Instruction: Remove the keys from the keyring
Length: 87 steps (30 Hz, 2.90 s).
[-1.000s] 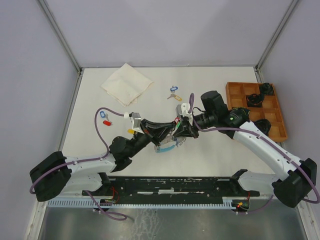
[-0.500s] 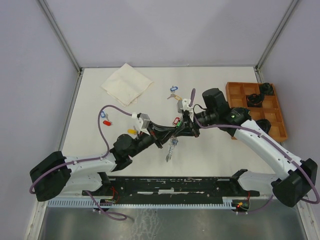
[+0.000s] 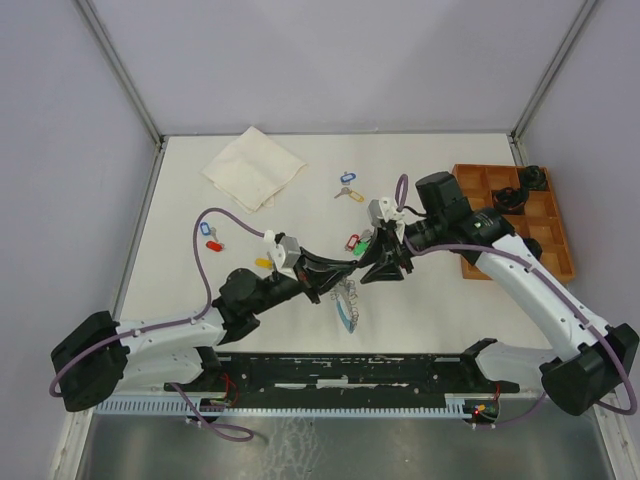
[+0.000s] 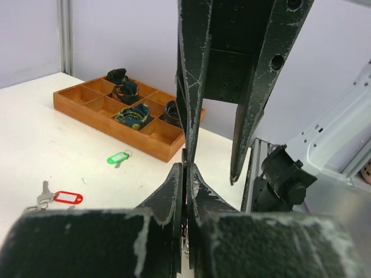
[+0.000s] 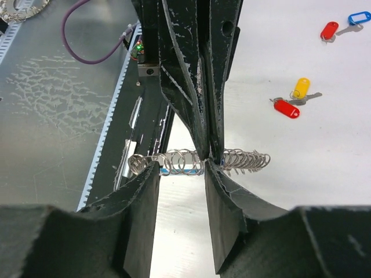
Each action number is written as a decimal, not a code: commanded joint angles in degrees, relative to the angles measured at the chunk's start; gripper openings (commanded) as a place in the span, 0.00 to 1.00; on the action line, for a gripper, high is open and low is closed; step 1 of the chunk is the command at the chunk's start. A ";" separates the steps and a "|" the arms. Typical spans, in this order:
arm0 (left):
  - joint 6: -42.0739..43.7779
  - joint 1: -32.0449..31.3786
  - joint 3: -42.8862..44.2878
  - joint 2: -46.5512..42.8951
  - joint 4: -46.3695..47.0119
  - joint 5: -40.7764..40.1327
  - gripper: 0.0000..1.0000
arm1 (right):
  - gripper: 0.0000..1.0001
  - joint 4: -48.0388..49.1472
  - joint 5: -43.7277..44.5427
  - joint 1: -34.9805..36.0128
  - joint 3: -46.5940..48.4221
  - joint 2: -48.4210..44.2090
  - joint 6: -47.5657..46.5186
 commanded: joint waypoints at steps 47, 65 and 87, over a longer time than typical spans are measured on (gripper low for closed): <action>-11.81 9.15 7.59 6.54 23.13 40.81 0.03 | 0.43 -5.89 -9.89 3.23 -3.11 -0.93 -21.31; -15.79 9.24 11.51 12.75 27.97 42.87 0.03 | 0.35 -1.11 -10.80 4.08 -2.40 -1.95 -13.22; -11.90 9.22 10.13 11.58 25.27 37.11 0.03 | 0.20 7.18 -8.76 4.91 -3.71 -1.72 -2.57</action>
